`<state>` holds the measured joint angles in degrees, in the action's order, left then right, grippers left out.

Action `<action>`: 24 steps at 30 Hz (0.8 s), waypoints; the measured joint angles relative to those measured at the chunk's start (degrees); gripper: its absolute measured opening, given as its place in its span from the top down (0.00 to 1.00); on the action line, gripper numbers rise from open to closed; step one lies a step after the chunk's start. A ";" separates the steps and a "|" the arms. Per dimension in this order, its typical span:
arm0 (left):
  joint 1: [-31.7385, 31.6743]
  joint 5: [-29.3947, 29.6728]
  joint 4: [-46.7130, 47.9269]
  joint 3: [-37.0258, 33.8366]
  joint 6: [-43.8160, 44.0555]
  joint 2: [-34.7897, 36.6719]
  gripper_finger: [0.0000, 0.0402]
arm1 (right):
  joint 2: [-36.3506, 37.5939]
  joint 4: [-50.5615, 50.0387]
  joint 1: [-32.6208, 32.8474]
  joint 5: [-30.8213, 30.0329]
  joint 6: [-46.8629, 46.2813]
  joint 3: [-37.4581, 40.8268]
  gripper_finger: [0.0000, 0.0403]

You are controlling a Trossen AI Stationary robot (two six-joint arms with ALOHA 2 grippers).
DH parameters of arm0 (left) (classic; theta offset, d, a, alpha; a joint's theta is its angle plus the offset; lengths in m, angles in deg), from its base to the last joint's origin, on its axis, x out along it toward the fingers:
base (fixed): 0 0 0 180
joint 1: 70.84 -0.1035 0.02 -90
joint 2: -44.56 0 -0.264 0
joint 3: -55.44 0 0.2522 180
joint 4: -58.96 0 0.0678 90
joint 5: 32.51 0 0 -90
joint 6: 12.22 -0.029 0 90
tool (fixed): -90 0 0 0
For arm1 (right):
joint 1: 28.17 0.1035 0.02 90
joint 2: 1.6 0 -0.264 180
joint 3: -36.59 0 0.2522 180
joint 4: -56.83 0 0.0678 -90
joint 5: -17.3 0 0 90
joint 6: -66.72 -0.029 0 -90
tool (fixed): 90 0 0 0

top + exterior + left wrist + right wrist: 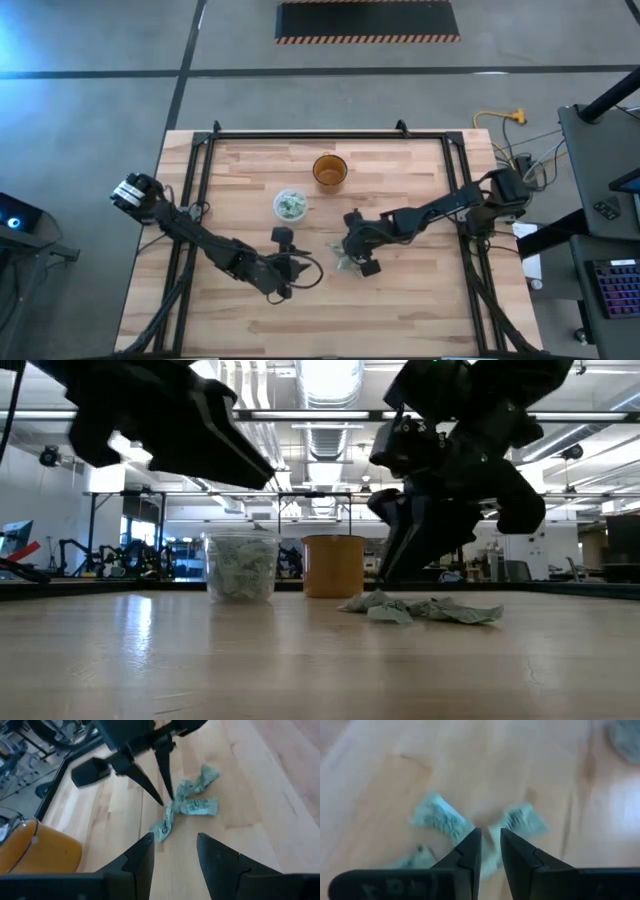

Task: Pick and place Stevia / Truvia into bins
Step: Put the stevia packet into the transparent bin

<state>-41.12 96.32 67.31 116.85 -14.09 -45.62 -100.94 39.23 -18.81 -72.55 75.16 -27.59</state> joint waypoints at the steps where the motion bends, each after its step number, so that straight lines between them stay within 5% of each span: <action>1: -0.48 -0.22 -0.82 -0.33 -0.21 -0.43 0.67 | 0.73 -1.74 0.00 -1.44 -0.88 -0.04 0.85; 13: -6.67 -6.91 -19.34 0.80 -9.84 -12.87 0.67 | 13.60 -6.82 0.04 -4.97 -8.93 9.41 0.85; 24: -10.02 -8.77 -19.86 7.68 -10.47 -21.43 0.67 | 23.09 -6.16 0.00 -6.67 -13.71 18.20 0.85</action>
<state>-51.14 87.54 47.45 124.53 -24.56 -67.05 -77.85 33.07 -18.81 -79.23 61.46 -9.39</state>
